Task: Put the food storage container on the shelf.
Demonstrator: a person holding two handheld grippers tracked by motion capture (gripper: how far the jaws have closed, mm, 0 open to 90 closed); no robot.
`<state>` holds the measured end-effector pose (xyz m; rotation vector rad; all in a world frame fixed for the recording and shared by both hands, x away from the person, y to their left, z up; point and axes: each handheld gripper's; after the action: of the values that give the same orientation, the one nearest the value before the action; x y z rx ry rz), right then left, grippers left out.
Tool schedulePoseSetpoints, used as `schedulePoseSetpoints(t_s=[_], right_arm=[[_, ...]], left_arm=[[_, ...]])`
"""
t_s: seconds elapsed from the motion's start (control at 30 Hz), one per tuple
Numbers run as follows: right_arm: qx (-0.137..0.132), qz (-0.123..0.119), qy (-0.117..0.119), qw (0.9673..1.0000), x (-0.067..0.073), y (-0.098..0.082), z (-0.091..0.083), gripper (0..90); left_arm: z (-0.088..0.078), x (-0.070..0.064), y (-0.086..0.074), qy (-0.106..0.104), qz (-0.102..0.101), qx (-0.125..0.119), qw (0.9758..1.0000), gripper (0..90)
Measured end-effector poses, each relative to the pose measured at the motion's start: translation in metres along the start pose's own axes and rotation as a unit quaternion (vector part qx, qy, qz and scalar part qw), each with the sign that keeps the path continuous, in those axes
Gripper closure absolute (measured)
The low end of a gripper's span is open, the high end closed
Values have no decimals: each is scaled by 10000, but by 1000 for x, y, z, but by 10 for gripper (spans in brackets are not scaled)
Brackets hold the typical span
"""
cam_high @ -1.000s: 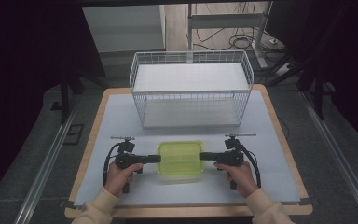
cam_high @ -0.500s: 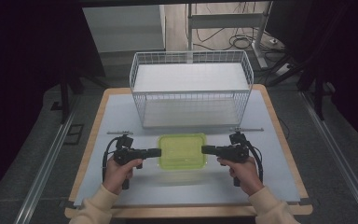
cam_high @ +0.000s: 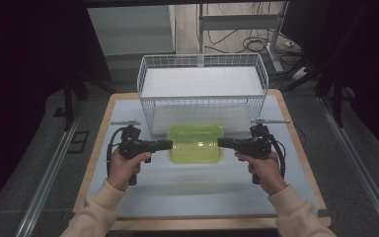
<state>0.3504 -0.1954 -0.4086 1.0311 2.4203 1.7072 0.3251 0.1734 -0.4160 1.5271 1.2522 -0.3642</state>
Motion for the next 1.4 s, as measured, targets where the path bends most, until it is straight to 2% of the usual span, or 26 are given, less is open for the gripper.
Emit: schedulePoseSetpoints(t_s=[0.27, 0.37, 0.63, 0.77, 1.0, 1.1, 1.4], right_arm=[[-76, -173, -95, 9998, 4, 25, -10, 816], [-90, -275, -136, 9995, 6, 33, -13, 816], [-58, -306, -236, 9992, 5, 51, -16, 816], [-100, -399, -336, 9986, 3, 66, -19, 816], [-210, -416, -358, 9983, -5, 82, -20, 816], [-312, -423, -375, 9979, -12, 91, -21, 816], [-260, -467, -457, 9975, -20, 121, -19, 816]], left_arm=[[-4, -14, 16, -67, 160, -95, 9998, 819], [-4, -16, 21, -124, 137, -129, 9997, 819], [-2, -19, 37, -156, 108, -141, 9997, 819], [-1, -21, 51, -167, 192, -145, 9996, 818], [2, -31, 79, -76, 349, -116, 9993, 817], [3, -34, 92, -54, 373, -86, 9993, 817], [5, -36, 121, -69, 349, -143, 9993, 816]])
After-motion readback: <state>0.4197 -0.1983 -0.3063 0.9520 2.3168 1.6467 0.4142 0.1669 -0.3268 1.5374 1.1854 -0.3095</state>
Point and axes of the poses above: each handheld gripper's, and its own axes: z roughly forward along the jaws, y roughly out of its top, x roughly to its left, and after that the axes turned 15 degrees about -z, right-handed
